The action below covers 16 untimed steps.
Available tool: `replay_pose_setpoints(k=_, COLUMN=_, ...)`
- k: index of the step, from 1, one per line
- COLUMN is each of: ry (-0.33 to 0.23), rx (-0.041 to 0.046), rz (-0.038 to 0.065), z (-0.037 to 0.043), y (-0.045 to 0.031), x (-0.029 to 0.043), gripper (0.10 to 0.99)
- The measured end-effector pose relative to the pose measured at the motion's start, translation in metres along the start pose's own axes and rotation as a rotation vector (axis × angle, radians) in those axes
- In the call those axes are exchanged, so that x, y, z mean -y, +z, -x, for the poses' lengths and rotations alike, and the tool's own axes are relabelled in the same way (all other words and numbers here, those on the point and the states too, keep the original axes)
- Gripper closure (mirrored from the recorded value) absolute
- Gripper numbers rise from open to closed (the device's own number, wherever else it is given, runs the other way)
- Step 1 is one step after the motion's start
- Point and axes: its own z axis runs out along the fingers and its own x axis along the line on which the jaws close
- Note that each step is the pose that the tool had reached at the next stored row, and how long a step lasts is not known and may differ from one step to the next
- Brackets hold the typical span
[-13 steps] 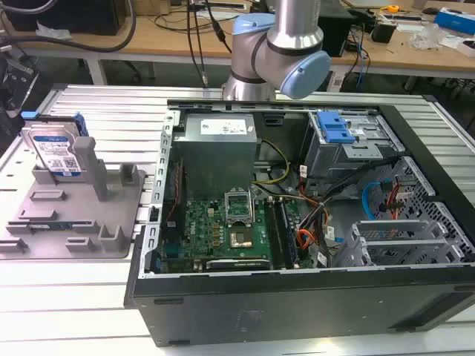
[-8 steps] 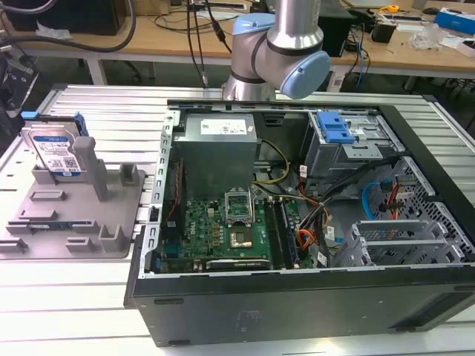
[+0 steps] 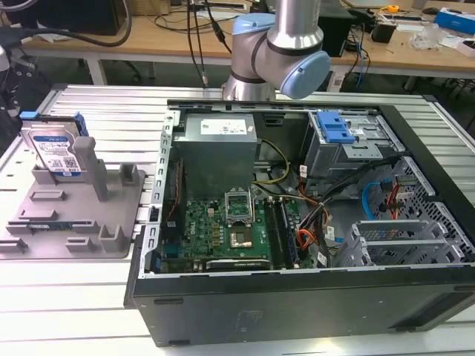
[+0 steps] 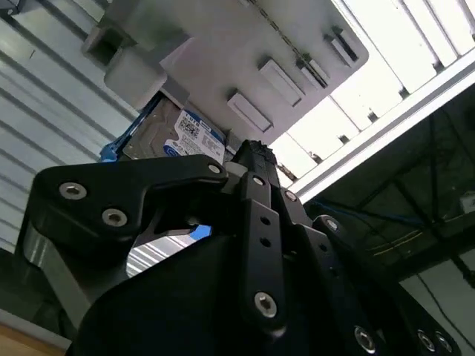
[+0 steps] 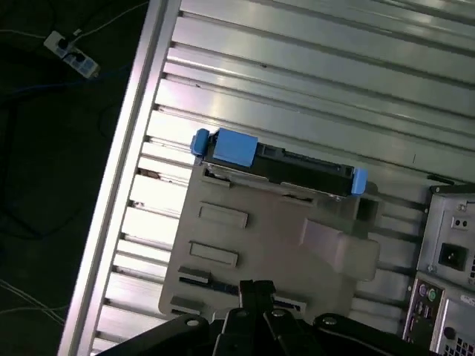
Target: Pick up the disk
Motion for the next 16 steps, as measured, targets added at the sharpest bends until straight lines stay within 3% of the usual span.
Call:
replay_pose_setpoints(k=2, ry=-0.045, rx=-0.0017, rz=0.0, z=0.0, y=0.0002, x=0.0, gripper=0.98)
replay_pose_setpoints(k=4, ry=-0.123, rx=-0.0047, rz=0.0, z=0.0, y=0.0005, x=0.0, gripper=0.98)
replay_pose_setpoints(k=7, ry=-0.185, rx=-0.0071, rz=0.0, z=0.0, y=0.0007, x=0.0, gripper=0.973)
replay_pose_setpoints(k=9, ry=-0.225, rx=-0.0087, rz=0.0, z=0.0, y=0.0008, x=0.0, gripper=0.851)
replay_pose_setpoints(k=10, ry=-0.244, rx=-0.0094, rz=0.0, z=0.0, y=0.0009, x=0.0, gripper=0.851)
replay_pose_setpoints(k=15, ry=-0.375, rx=-0.0144, rz=0.0, z=0.0, y=0.0016, x=0.0001, gripper=0.545)
replay_pose_setpoints(k=16, ry=-0.401, rx=-0.0155, rz=0.0, z=0.0, y=0.0016, x=0.0001, gripper=0.545)
